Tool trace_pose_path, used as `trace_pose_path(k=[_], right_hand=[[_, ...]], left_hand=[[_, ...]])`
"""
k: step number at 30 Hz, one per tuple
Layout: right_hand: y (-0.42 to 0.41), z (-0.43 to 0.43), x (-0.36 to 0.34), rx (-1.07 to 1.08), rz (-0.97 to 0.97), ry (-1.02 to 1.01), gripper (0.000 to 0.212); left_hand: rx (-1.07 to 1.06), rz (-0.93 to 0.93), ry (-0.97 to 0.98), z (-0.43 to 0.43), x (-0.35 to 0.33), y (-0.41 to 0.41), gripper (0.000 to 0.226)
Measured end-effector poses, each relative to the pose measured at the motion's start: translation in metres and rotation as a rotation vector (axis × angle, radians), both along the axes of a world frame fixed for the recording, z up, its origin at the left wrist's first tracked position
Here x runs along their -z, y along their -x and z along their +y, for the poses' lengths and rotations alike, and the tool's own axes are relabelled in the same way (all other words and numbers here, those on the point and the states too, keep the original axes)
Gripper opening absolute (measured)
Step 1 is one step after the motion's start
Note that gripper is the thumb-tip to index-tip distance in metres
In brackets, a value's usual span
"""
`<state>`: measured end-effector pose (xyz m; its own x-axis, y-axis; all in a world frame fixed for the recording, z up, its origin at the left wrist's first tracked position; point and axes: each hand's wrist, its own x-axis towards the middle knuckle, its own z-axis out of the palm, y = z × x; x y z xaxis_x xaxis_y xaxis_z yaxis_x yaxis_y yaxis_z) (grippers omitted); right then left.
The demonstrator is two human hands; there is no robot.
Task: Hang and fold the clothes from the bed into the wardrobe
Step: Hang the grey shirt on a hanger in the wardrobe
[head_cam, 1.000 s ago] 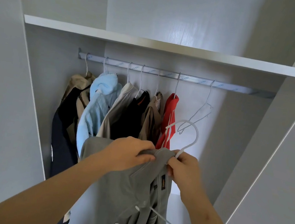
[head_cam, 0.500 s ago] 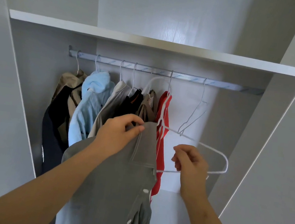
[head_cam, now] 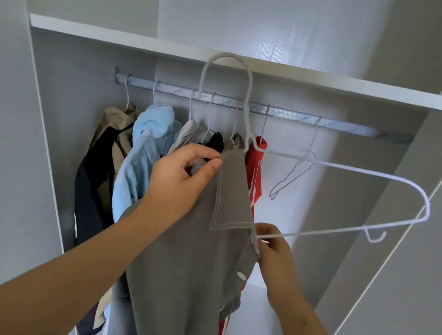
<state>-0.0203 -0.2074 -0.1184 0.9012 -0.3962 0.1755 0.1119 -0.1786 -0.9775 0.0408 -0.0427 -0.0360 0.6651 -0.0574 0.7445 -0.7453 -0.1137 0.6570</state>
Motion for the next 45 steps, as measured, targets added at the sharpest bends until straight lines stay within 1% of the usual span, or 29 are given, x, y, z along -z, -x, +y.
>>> trace_pose_path(k=[3, 4, 5, 7, 12, 15, 17, 19, 21, 23, 27, 29, 31, 33, 36, 38, 39, 42, 45], right_hand=[[-0.012, 0.006, 0.001, -0.203, 0.003, -0.164, 0.025], [-0.014, 0.008, 0.001, -0.231, 0.029, -0.192, 0.029], [-0.016, 0.008, 0.001, -0.241, 0.073, -0.175, 0.034], [-0.017, 0.008, 0.002, -0.243, 0.124, -0.090, 0.035], [-0.016, 0.010, 0.009, -0.201, 0.072, 0.107, 0.020], [-0.015, 0.008, 0.014, -0.232, 0.204, 0.398, 0.017], [-0.015, 0.007, 0.018, -0.249, 0.261, 0.500, 0.010], [-0.015, 0.003, 0.018, -0.209, 0.245, 0.519, 0.013], [-0.014, -0.002, 0.016, -0.165, 0.193, 0.405, 0.015], [-0.011, -0.008, 0.012, -0.172, 0.127, 0.275, 0.016], [-0.008, -0.024, 0.002, -0.094, -0.060, 0.405, 0.022], [-0.008, -0.033, -0.003, -0.041, -0.140, 0.410, 0.027], [-0.008, -0.038, -0.007, -0.045, -0.127, 0.407, 0.026], [-0.008, -0.039, -0.010, -0.069, -0.085, 0.417, 0.028], [-0.007, -0.038, -0.011, -0.079, -0.024, 0.454, 0.026], [-0.005, -0.037, -0.010, -0.075, 0.013, 0.466, 0.021], [-0.005, -0.036, -0.010, -0.068, 0.027, 0.467, 0.018], [-0.007, -0.033, -0.011, -0.017, 0.045, 0.428, 0.015], [-0.007, -0.026, -0.014, 0.071, 0.080, 0.352, 0.018]], left_hand=[[0.030, 0.003, -0.008, 0.000, -0.002, 0.002, 0.023], [0.027, 0.002, -0.002, 0.001, -0.003, 0.002, 0.023], [0.028, 0.000, 0.006, 0.003, -0.004, 0.001, 0.024], [0.028, -0.011, 0.012, 0.006, -0.007, -0.001, 0.025], [0.003, -0.012, 0.032, 0.016, -0.013, -0.009, 0.025], [0.077, 0.030, 0.056, 0.023, -0.019, -0.015, 0.024], [0.111, 0.058, 0.071, 0.030, -0.021, -0.022, 0.024], [0.130, 0.064, 0.076, 0.040, -0.022, -0.027, 0.025], [0.139, 0.067, 0.066, 0.052, -0.022, -0.032, 0.020], [0.122, 0.078, 0.011, 0.065, -0.022, -0.037, 0.018], [0.139, 0.121, -0.218, 0.088, -0.018, -0.049, 0.033], [0.124, 0.123, -0.393, 0.095, -0.015, -0.050, 0.030], [0.074, 0.098, -0.544, 0.100, -0.010, -0.049, 0.031], [0.014, 0.062, -0.643, 0.103, -0.003, -0.048, 0.031], [-0.193, -0.012, -0.801, 0.104, 0.004, -0.049, 0.044], [-0.350, -0.099, -0.847, 0.100, 0.004, -0.045, 0.049], [-0.411, -0.175, -0.873, 0.097, 0.004, -0.043, 0.052], [-0.517, -0.387, -0.966, 0.085, 0.009, -0.034, 0.050], [-0.610, -0.443, -0.980, 0.072, 0.012, -0.028, 0.045]])
